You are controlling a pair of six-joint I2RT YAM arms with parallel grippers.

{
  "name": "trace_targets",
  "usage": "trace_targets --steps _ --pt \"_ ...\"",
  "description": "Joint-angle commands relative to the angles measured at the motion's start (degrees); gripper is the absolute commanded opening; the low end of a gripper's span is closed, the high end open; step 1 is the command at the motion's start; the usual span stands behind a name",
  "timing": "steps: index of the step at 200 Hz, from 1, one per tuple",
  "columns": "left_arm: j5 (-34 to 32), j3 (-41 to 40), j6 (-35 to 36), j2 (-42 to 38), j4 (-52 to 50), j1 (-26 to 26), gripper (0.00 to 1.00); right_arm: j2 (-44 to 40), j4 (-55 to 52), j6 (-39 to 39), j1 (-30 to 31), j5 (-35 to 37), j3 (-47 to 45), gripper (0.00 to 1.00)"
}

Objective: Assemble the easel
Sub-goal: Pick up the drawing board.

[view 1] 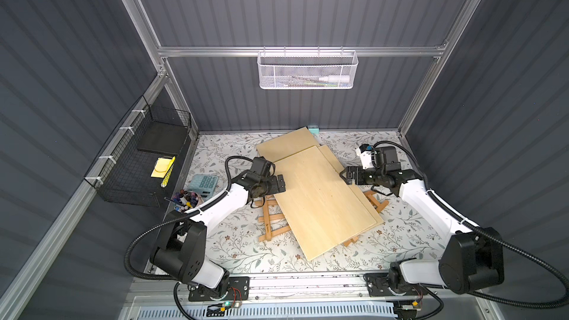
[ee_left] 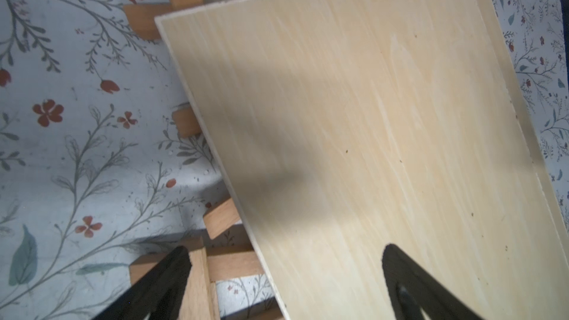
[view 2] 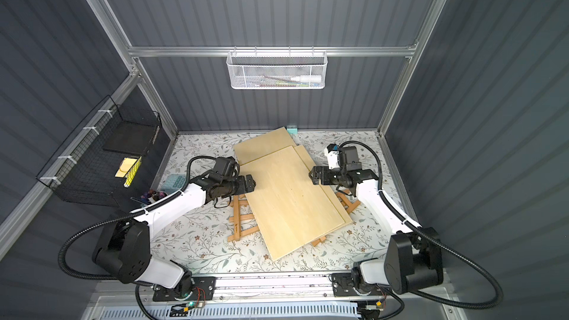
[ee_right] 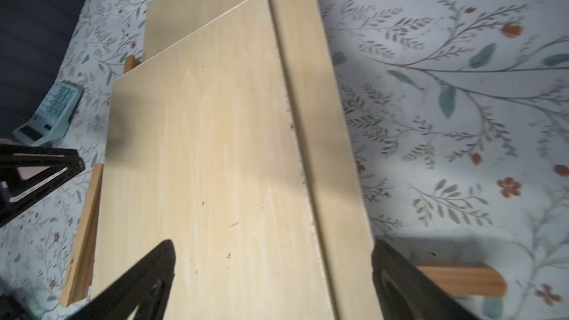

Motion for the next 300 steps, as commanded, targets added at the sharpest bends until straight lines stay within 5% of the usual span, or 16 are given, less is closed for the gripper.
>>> trace_targets --steps 1,97,234,265,300 --pt "2.18 -0.94 -2.03 -1.28 -3.16 -1.52 0.99 -0.45 1.28 -1.47 0.36 -4.09 -1.9 0.99" --pt "11.87 -4.22 -0.64 -0.13 -0.46 -5.2 0.99 8.22 -7.0 4.45 1.93 3.2 2.42 0.91" --pt "18.21 -6.93 5.89 0.58 0.07 -5.33 0.99 14.39 -2.0 9.92 12.64 -8.38 2.11 0.91" --pt "22.42 -7.24 5.73 -1.72 4.65 -5.33 0.87 16.89 -2.86 8.71 12.88 -8.59 3.01 0.9" --pt "27.91 -6.72 6.07 -6.84 10.55 -5.33 0.84 18.17 -2.79 7.36 12.99 -10.22 2.92 0.91"
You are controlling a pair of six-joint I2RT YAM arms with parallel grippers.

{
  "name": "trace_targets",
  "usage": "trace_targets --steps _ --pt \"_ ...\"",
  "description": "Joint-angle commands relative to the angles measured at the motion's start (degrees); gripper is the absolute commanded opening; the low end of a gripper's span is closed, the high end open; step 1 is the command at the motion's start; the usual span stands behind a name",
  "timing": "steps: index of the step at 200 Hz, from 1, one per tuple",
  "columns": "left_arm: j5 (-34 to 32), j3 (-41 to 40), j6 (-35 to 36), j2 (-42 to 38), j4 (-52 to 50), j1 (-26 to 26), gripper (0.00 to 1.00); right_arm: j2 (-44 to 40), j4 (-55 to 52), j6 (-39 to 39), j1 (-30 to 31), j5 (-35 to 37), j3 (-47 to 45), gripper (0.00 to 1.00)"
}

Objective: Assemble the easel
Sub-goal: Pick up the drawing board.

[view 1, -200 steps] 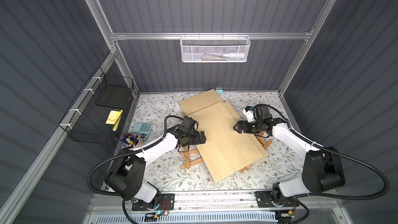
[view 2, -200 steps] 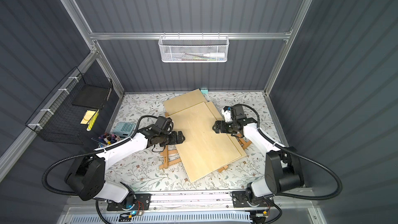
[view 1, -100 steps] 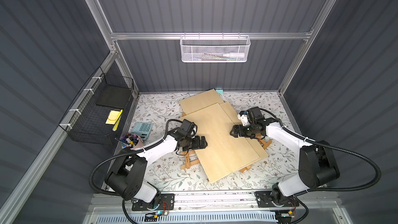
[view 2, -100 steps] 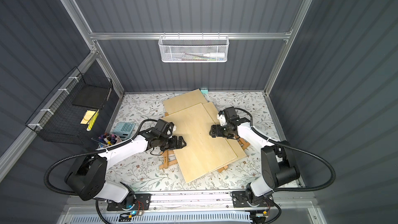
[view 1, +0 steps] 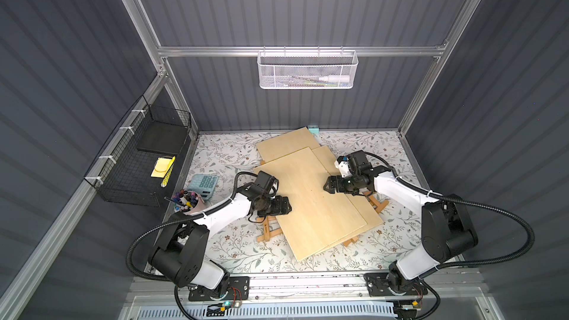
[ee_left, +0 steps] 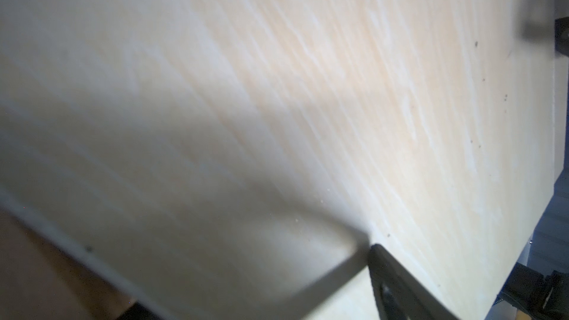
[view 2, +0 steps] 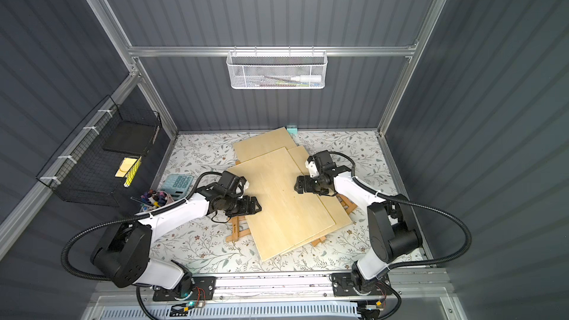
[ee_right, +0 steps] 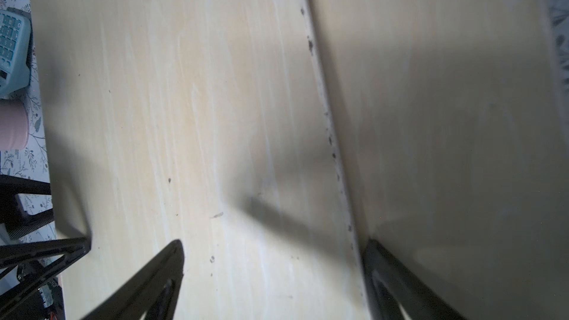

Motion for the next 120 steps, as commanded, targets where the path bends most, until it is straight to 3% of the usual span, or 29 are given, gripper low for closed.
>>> trace_targets --steps 1,37,79,109,120 --pt "12.0 1.51 2.73 -5.23 12.76 -1.73 0.84 3.41 -0.73 -0.22 3.27 -11.78 -0.83 0.91" --pt "16.91 3.9 0.1 -6.92 19.34 -1.72 0.81 4.45 -1.28 -1.82 4.04 -13.18 -0.14 0.9" --pt "17.9 6.01 -6.86 -5.75 27.24 -1.73 0.74 4.88 -1.43 -3.25 5.98 -12.17 0.61 0.91" --pt "12.53 8.67 -6.72 -6.41 22.05 -1.64 0.56 4.75 -1.44 -3.35 6.75 -10.88 0.75 0.91" --pt "9.15 9.81 -6.24 -6.96 18.71 -1.64 0.44 4.49 -1.43 -3.48 6.95 -10.83 0.71 0.91"
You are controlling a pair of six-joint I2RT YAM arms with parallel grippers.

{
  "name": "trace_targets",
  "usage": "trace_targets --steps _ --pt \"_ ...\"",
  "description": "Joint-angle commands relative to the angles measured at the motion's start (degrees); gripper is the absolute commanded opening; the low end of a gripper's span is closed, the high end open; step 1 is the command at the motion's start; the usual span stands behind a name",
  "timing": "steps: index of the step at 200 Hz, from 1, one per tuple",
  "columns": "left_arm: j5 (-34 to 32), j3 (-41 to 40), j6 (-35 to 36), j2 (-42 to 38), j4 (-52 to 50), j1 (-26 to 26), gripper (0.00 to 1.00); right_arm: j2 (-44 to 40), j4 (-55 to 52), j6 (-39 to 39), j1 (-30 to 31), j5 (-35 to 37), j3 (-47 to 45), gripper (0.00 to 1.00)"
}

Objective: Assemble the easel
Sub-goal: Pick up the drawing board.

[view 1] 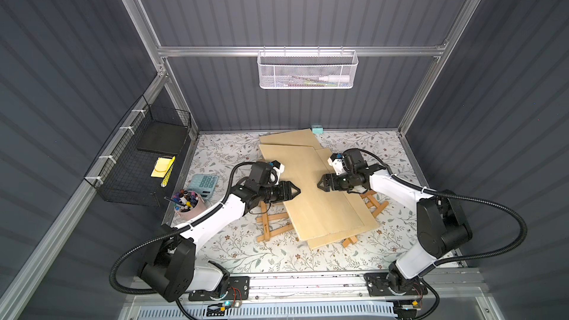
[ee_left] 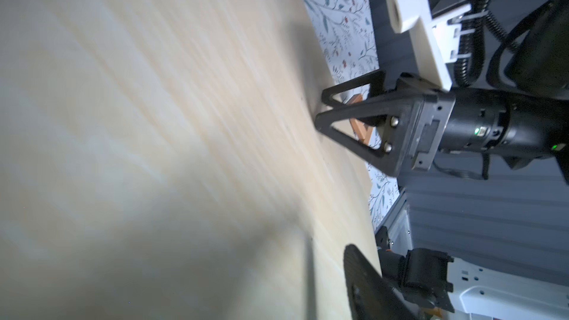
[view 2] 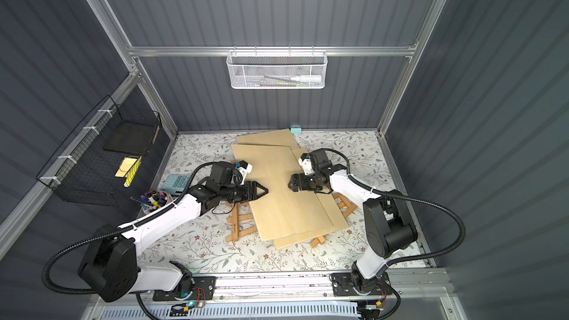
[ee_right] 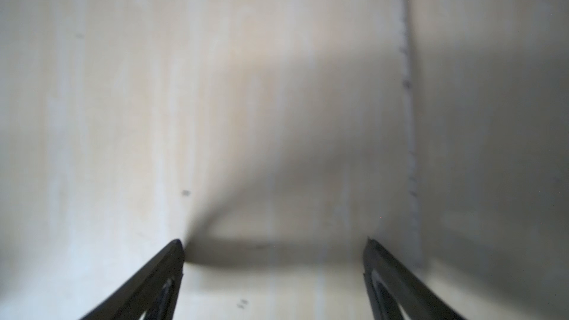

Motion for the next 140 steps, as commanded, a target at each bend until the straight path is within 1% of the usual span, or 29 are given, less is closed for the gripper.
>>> trace_targets --steps 1,18,31,35,44,57,69,89,92,96,104,123,140 --pt "0.24 6.31 2.0 -1.77 5.08 -1.66 0.43 2.26 -5.61 -1.56 3.95 -6.04 -2.13 0.91" --pt "-4.46 7.96 2.48 -2.1 1.09 -1.59 0.24 1.39 -4.4 -1.13 4.05 -5.79 -2.56 0.91" --pt "-5.68 9.27 3.48 -1.72 -1.12 -1.6 0.13 0.1 -3.32 -0.09 3.92 -4.81 -2.59 0.91" --pt "-8.03 9.65 3.5 -1.52 -1.77 -1.62 0.09 -0.34 -2.94 0.41 3.76 -4.62 -2.58 0.91" --pt "-9.45 10.64 3.6 -1.0 -3.23 -1.55 0.0 -1.44 -2.18 1.64 3.16 -4.25 -2.41 0.91" --pt "-10.98 12.17 3.86 -0.42 -4.7 -1.57 0.0 -3.03 -1.96 3.49 1.66 -2.5 -1.85 0.92" --pt "-10.69 13.54 4.14 -0.08 -4.44 -1.59 0.0 -4.32 -2.52 5.49 -0.59 0.26 -1.53 0.92" --pt "-10.24 14.89 4.23 -0.62 -1.35 -1.61 0.0 -5.03 -5.5 8.89 -5.42 4.06 -1.09 0.93" --pt "-10.33 15.09 4.21 -0.81 -0.69 -1.62 0.0 -5.01 -5.6 9.34 -6.12 6.23 -1.15 0.93" --pt "-10.67 15.42 4.15 -1.09 0.03 -1.65 0.0 -4.93 -6.82 9.75 -7.08 7.05 -1.29 0.93" --pt "-12.04 16.4 4.57 -1.85 0.95 -1.64 0.0 -4.85 -7.84 10.81 -8.86 8.12 -1.96 0.93" --pt "-17.58 19.6 6.37 -3.67 1.96 -1.57 0.0 -5.61 -6.92 12.97 -12.81 9.14 -5.06 0.93" --pt "-22.06 22.75 7.89 -4.75 1.63 -1.57 0.0 -5.97 -6.59 13.77 -14.87 9.75 -7.08 0.93"
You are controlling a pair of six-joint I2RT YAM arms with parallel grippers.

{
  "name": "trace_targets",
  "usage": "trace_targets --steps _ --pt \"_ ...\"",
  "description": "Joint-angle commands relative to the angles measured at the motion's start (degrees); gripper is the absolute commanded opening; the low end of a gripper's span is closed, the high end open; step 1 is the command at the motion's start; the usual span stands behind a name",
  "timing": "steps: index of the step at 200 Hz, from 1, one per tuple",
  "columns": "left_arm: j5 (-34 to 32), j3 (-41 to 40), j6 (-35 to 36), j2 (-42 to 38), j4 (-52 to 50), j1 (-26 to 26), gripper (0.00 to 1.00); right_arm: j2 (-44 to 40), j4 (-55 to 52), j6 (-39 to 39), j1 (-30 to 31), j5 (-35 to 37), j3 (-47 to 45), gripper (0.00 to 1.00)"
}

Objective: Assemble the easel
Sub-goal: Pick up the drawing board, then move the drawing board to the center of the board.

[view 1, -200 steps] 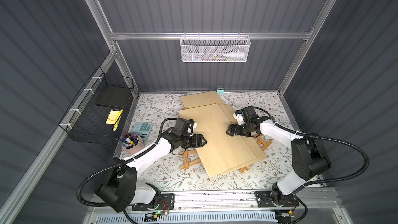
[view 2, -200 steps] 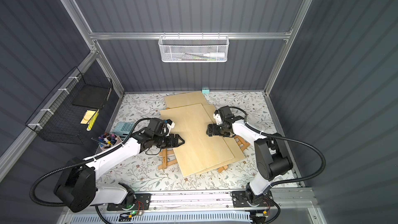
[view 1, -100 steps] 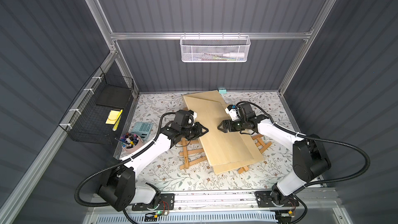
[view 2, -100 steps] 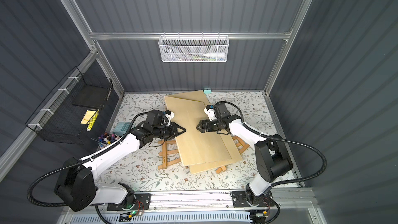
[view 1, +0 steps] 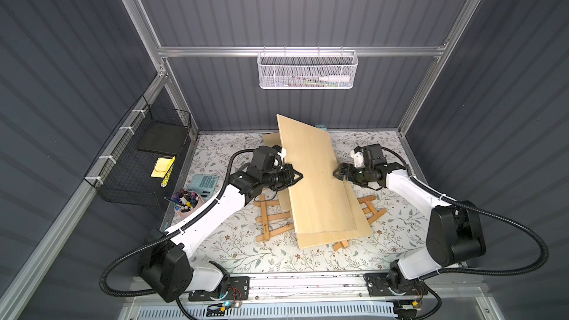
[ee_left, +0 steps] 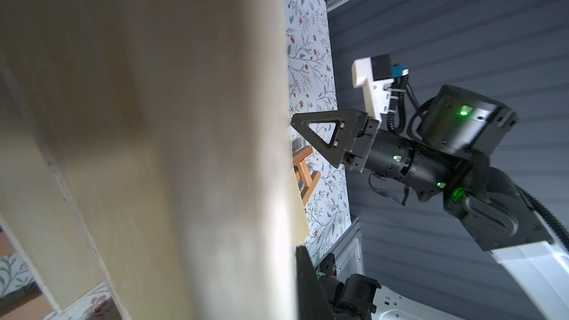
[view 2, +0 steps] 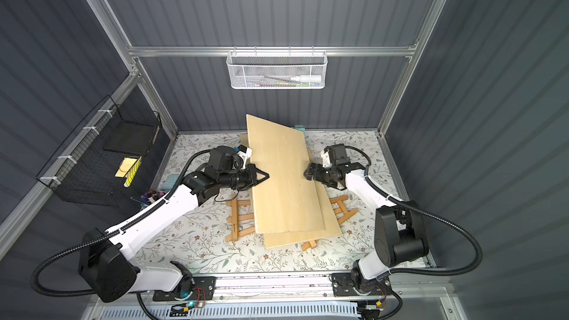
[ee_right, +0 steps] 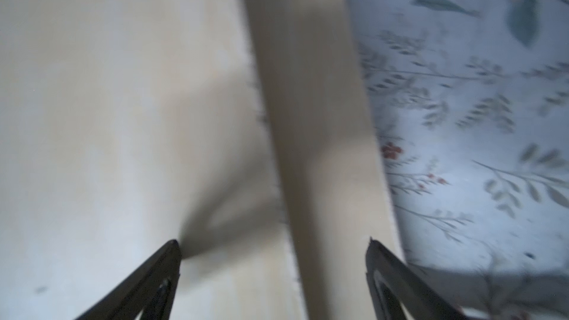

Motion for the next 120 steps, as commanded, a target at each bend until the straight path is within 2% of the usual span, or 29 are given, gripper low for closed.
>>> trace_targets --steps 1,43,69,120 --pt "-16.34 7.63 16.68 -4.81 10.41 0.59 0.0 -0.18 -4.9 2.88 -1.66 3.73 -3.71 0.93" --pt "-23.73 12.75 18.39 -7.06 8.71 0.59 0.0 2.2 -4.52 0.29 -1.27 0.72 -6.56 0.93" --pt "-27.01 17.85 19.84 -5.48 1.22 0.62 0.0 4.26 -0.47 -0.7 1.34 -5.38 -6.77 0.92" --pt "-28.9 14.54 16.79 -5.41 -2.66 0.59 0.0 12.41 0.2 -2.26 9.62 -10.67 6.38 0.92"
